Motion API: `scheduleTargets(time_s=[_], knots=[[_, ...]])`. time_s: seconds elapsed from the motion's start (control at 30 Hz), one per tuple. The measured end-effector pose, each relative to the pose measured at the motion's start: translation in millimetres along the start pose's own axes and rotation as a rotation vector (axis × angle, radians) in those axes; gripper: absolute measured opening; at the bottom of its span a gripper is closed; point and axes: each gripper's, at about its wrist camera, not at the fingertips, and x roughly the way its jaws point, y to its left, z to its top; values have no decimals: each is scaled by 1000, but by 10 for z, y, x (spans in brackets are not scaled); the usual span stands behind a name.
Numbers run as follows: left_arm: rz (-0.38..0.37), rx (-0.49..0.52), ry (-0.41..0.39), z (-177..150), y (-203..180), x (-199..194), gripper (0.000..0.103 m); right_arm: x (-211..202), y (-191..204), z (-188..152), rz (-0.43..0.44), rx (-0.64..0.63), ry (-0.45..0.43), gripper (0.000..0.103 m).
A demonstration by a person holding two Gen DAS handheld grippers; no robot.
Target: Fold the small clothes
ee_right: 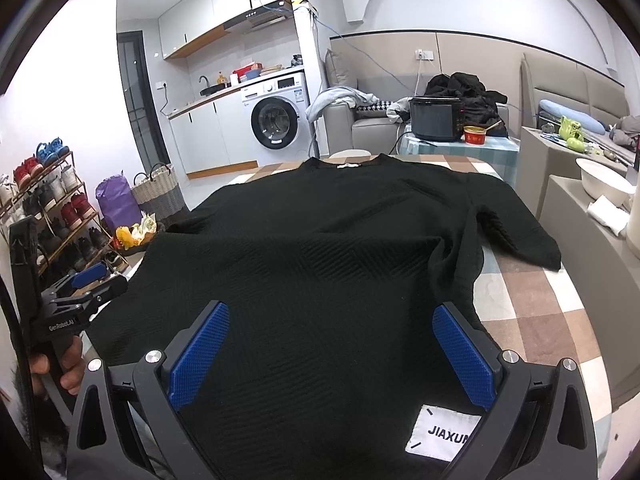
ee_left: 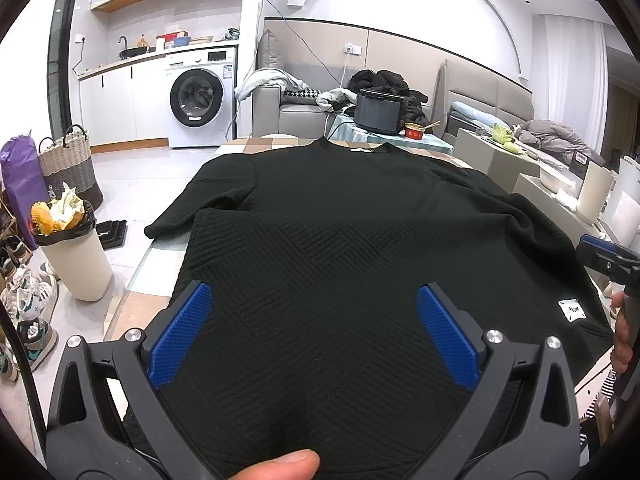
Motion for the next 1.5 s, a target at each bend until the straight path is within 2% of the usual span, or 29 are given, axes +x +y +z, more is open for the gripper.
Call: scheduleTargets(time_s=[0.1, 0.23, 0.5, 0.73, 0.8, 0.87, 1.03, 1.2, 1.33, 1.5], knots=[[-3, -5, 6, -1, -4, 29, 102, 9, 30, 0, 21, -22, 8, 103], [4, -17, 13, 22, 41, 50, 102, 8, 35, 15, 2, -38, 2, 103], [45, -68, 3, 192, 289, 77, 102, 116, -323, 152, -50, 127, 45, 103], [44, -96, 12, 477, 480, 224, 101, 161, -860, 353, -97, 299, 43, 103], [55, -94, 13, 572, 537, 287, 101, 229, -1108, 410, -89, 393, 55, 100], [69, -90, 17, 680, 585, 402, 99, 308, -1364, 454, -76, 488, 63, 92], [96, -87, 65, 900, 712, 727, 87, 541, -1977, 484, -79, 695, 93, 87], [104, -106, 84, 1045, 793, 1016, 87, 756, -2388, 455, -95, 824, 127, 84], [111, -116, 97, 1130, 830, 1228, 87, 909, -2590, 481, -133, 880, 151, 83], [117, -122, 108, 1225, 861, 1432, 87, 998, -2686, 561, -234, 835, 153, 83]])
